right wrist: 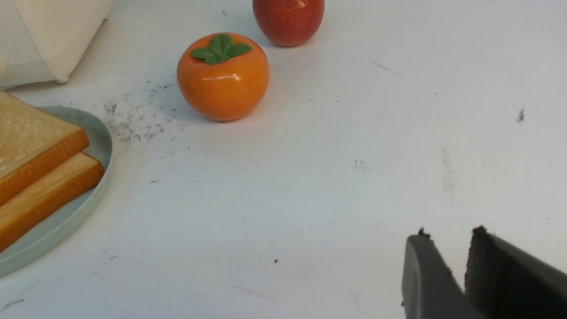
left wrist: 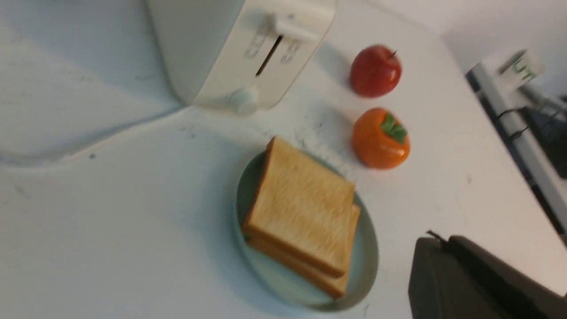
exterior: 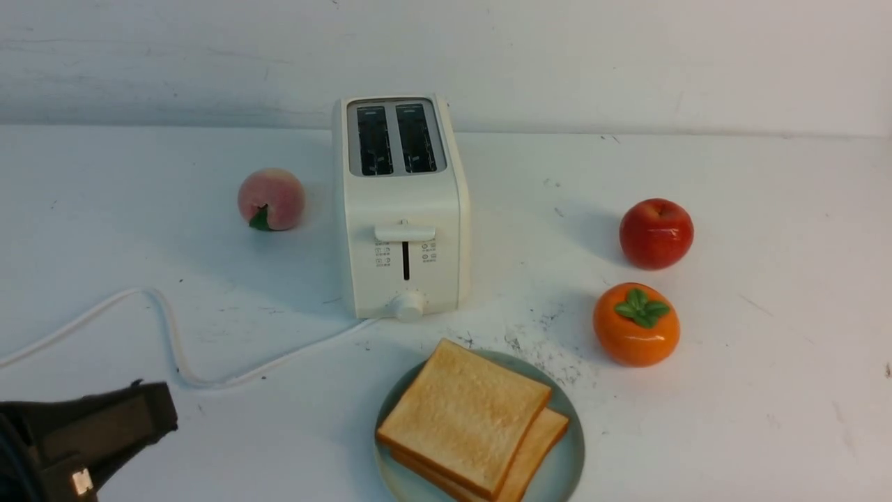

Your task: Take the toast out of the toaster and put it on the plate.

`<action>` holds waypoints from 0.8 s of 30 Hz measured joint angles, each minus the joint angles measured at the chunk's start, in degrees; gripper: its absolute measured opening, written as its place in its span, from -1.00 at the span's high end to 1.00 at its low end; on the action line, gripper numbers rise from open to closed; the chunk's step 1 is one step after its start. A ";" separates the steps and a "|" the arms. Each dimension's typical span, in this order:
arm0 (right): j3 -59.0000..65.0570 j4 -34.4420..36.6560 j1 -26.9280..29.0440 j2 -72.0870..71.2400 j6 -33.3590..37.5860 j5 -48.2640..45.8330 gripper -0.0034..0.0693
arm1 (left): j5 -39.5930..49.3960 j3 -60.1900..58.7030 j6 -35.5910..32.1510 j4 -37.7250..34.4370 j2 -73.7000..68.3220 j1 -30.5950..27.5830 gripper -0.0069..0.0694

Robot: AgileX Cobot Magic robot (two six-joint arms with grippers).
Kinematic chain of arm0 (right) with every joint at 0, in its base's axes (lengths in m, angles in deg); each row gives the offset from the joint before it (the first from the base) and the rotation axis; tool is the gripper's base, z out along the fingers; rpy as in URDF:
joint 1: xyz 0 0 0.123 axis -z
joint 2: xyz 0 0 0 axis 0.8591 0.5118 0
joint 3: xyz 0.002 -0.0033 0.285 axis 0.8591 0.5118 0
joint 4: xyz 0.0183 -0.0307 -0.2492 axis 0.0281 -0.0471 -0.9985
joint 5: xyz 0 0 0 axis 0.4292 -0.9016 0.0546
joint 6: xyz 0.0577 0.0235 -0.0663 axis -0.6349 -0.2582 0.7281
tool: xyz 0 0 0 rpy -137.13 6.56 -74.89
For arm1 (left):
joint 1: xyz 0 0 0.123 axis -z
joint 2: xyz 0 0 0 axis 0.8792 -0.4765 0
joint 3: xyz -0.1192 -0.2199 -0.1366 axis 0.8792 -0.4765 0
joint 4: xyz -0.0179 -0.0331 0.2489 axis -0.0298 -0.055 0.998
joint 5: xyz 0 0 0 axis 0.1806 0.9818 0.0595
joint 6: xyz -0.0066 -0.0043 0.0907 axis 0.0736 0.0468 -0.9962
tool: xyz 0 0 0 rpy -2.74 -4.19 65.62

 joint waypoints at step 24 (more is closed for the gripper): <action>0.00 0.00 0.00 0.00 0.12 0.00 0.40 | -1.73 -5.69 -5.63 0.57 0.00 0.00 0.86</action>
